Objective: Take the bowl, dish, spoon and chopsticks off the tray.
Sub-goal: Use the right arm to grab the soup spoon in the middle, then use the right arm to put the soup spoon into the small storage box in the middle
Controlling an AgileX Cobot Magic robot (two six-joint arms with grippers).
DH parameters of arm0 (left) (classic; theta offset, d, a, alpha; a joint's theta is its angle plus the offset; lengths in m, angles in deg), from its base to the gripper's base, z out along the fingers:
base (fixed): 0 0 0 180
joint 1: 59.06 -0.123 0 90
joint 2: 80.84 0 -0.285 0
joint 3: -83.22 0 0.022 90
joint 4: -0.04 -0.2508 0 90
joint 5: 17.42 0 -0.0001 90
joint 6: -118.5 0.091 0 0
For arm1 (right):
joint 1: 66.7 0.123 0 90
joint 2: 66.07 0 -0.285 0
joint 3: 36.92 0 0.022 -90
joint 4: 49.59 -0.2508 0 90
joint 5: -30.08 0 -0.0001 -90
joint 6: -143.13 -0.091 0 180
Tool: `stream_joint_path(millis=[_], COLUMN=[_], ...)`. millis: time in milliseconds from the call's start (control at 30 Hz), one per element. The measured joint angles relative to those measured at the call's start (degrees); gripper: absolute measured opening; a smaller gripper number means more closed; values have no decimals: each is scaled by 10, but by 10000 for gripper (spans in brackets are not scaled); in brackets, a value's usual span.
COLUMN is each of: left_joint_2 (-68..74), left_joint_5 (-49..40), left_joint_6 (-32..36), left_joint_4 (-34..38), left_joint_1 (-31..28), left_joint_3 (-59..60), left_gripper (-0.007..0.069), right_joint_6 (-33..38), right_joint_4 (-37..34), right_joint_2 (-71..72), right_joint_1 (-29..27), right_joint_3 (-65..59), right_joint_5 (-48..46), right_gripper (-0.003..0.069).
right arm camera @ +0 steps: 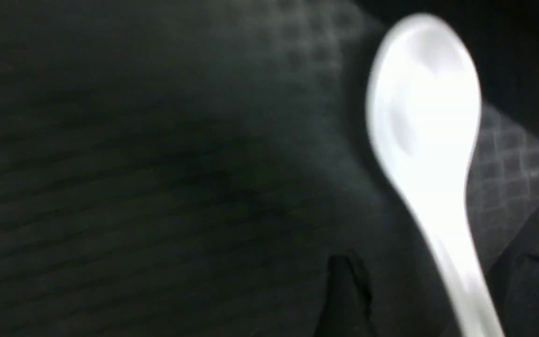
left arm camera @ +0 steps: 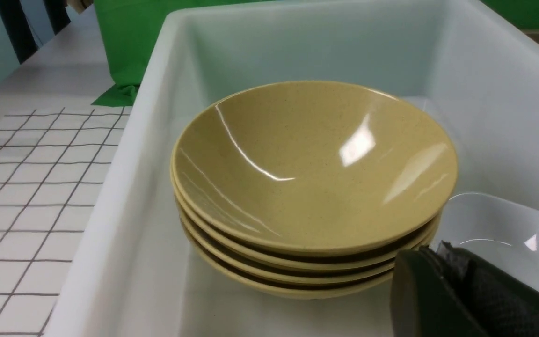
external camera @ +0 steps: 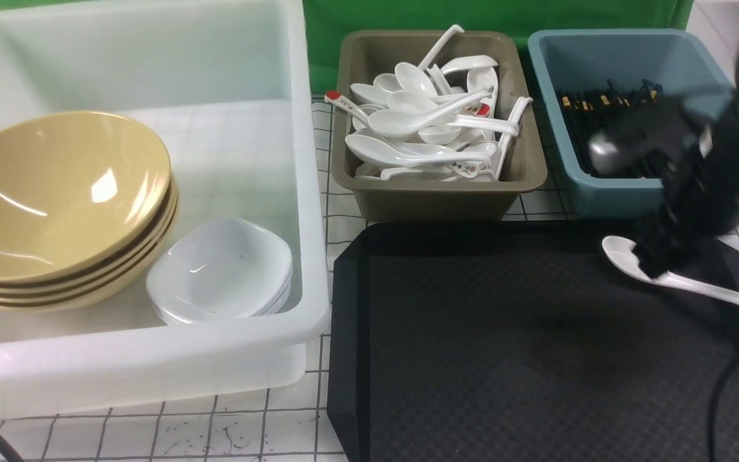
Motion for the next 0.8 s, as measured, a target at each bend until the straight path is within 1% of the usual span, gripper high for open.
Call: stream_joint_path(millis=[33,133,233,300,333,367,433,467,500,533,567,633,733,800], left_joint_2=[0,0,0,0,0,0,0,0,0,0,0,0,0,0], left_joint_5=[3,39,54,56,57,57,58,60,60,60,60,61,61,63], left_joint_6=[0,1,9,11,12,12,13,15,16,16,16,16,16,16], left_joint_4=[0,0,0,0,0,-1,-1,-2,-2,-2,-3,-4,-4,-6], left_joint_1=[0,0,0,0,0,0,0,0,0,0,0,0,0,0], left_joint_3=[1,21,32,32,32,32,32,32,32,32,32,32,32,33], left_gripper=[-14,-14,-14,-14,-14,-14,-14,-14,-14,-14,-14,-14,-14,-14], right_joint_6=[0,0,0,0,-1,-1,-1,-1,-1,-1,-1,-2,-2,0], right_joint_4=[0,-1,-2,-6,-10,-12,-24,-33,-33,-41,-47,-60,-65,-68], right_joint_2=[-1,-22,-51,-69,-79,-80,-84,-84,-84,-84,-80,-57,-20,15], right_joint_1=[-2,-20,-24,-24,-24,-24,-24,-24,-24,-24,-22,-9,19,56], right_joint_3=[0,-8,-9,-10,-10,-10,-9,-7,-7,-4,-1,7,22,57], right_joint_5=[0,38,46,44,42,42,34,23,21,9,-3,-35,-67,-81], right_gripper=[473,475,475,467,447,443,356,260,246,183,141,101,104,104])
